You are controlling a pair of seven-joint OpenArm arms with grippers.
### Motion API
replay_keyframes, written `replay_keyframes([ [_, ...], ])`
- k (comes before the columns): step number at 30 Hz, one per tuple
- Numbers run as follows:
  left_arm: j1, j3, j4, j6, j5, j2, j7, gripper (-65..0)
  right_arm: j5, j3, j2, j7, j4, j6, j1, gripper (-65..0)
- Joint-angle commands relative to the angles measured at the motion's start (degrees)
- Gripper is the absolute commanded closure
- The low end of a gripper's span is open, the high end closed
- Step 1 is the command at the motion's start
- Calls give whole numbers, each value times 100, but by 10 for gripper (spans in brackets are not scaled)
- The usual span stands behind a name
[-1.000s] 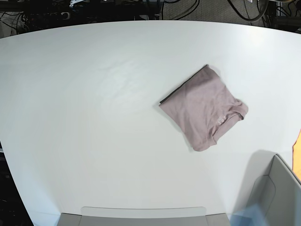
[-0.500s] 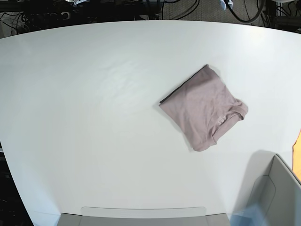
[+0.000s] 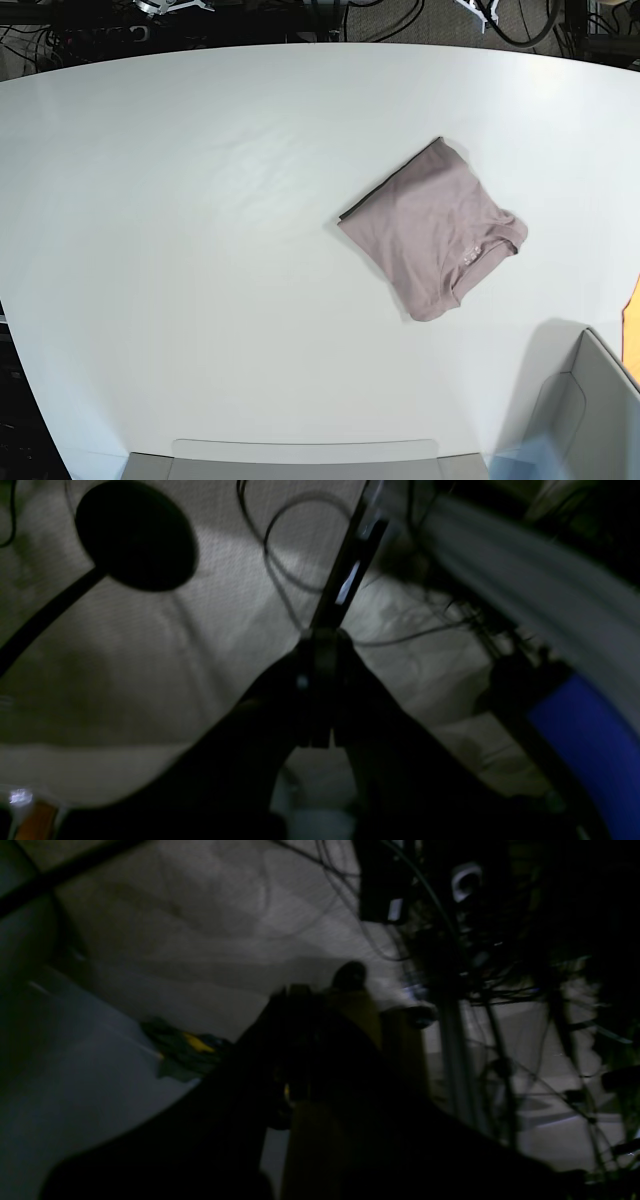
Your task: Fold the T-shirt properly
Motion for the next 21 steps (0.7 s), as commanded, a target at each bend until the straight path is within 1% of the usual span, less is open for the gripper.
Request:
replay_keyframes([
  [1, -11, 7, -149, -30, 17, -41, -29, 0, 11, -13, 32, 104, -108, 20, 18, 0],
  [4, -108, 7, -554, -30, 17, -147, -354, 0, 11, -13, -118, 341, -486, 20, 176, 0],
  [8, -143, 7, -1020, -30, 17, -147, -970, 0, 11, -13, -293, 359, -1022, 20, 378, 0],
  [12, -143, 7, -1310, -30, 17, -164, -1392, 0, 11, -13, -469, 368, -1532, 20, 572, 0],
  [17, -143, 7, -1310, -30, 17, -156, -1532, 0, 11, -13, -601, 368, -1752, 20, 651, 0],
  [20, -143, 7, -1310, -30, 17, -156, -1515, 0, 11, -4, -628, 368, -1910, 20, 660, 0],
  [21, -143, 7, -1310, -30, 17, -156, -1532, 0, 11, -4, -698, 368, -1972, 20, 660, 0],
])
